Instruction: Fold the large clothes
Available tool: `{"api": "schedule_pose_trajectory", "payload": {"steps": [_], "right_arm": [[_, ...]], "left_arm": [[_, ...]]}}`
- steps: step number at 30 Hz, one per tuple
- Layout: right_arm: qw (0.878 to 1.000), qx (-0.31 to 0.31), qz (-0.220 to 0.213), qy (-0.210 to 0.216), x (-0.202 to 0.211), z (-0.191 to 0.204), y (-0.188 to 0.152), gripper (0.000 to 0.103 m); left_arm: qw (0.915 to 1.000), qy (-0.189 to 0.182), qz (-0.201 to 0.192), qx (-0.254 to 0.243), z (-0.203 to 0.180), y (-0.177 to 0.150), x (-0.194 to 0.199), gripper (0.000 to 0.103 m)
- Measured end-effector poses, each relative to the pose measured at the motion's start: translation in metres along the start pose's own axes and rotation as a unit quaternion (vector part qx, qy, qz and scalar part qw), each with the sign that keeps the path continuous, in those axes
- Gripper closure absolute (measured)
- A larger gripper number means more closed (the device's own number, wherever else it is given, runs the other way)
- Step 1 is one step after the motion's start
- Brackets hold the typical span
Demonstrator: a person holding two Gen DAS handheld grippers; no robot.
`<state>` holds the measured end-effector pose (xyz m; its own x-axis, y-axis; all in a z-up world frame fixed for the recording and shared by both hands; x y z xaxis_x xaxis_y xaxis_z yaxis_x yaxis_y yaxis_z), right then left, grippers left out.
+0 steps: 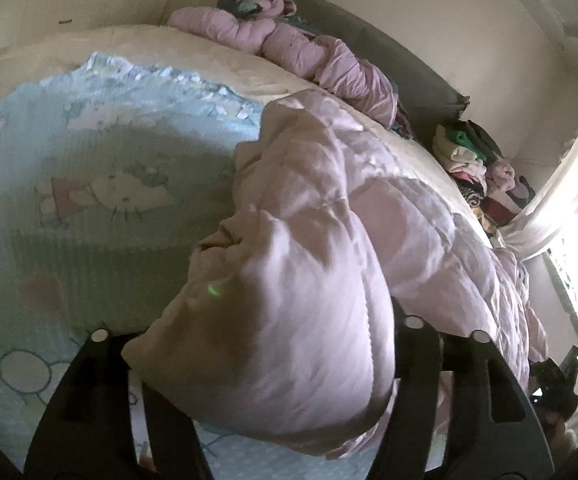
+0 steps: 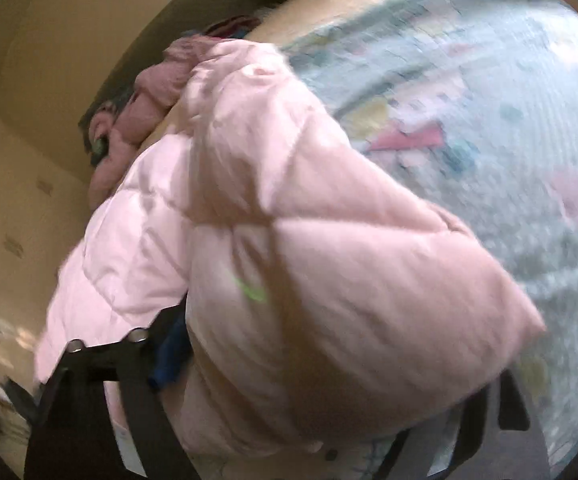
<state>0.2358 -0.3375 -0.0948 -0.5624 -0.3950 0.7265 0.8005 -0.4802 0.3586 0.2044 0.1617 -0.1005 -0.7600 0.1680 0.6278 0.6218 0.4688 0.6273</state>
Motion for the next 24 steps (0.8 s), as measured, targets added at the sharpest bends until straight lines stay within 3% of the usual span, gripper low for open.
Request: {"api": "schedule_pose_trajectory", "payload": {"steps": [3,5,7,10,12,19,24], "right_arm": [[0.998,0.034,-0.016,-0.054,0.015,0.006,-0.005,0.006],[0.997,0.034,-0.022,-0.066,0.026,0.006,-0.009,0.005],[0.996,0.038,-0.027,-0.078,0.039,0.004,-0.016,0.005],[0.993,0.058,-0.045,-0.096,0.057,0.006,-0.025,0.005],[0.989,0.081,-0.060,-0.107,0.073,0.009,-0.034,0.005],[0.973,0.172,-0.124,-0.092,0.129,0.059,-0.057,0.004],[0.964,0.216,-0.142,-0.069,0.155,0.089,-0.082,0.004]], "left_arm": [[1.0000,-0.001,0.008,0.005,0.005,-0.005,0.003,0.036],[0.9999,0.005,0.013,-0.003,0.006,-0.007,0.009,0.033],[0.9996,0.021,0.012,-0.017,0.006,-0.009,0.017,0.023],[0.9985,0.035,0.012,-0.039,0.007,-0.013,0.030,0.021],[0.9976,0.047,0.013,-0.049,0.008,-0.017,0.039,0.013],[0.9949,0.067,0.005,-0.076,0.000,-0.029,0.084,0.010],[0.9944,0.063,-0.017,-0.083,-0.013,-0.035,0.121,0.010]]}}
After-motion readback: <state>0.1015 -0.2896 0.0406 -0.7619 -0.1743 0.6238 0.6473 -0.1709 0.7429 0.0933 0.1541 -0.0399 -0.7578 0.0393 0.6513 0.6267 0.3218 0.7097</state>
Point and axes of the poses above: each gripper's, at about its wrist camera, not at the fingertips, and x roughly against the way its jaws point, z to its left, y to its top, the point moved 5 cm from there along -x, roughly the way its jaws point, and after that the axes turned 3 degrees about z, right-handed, at the moved point
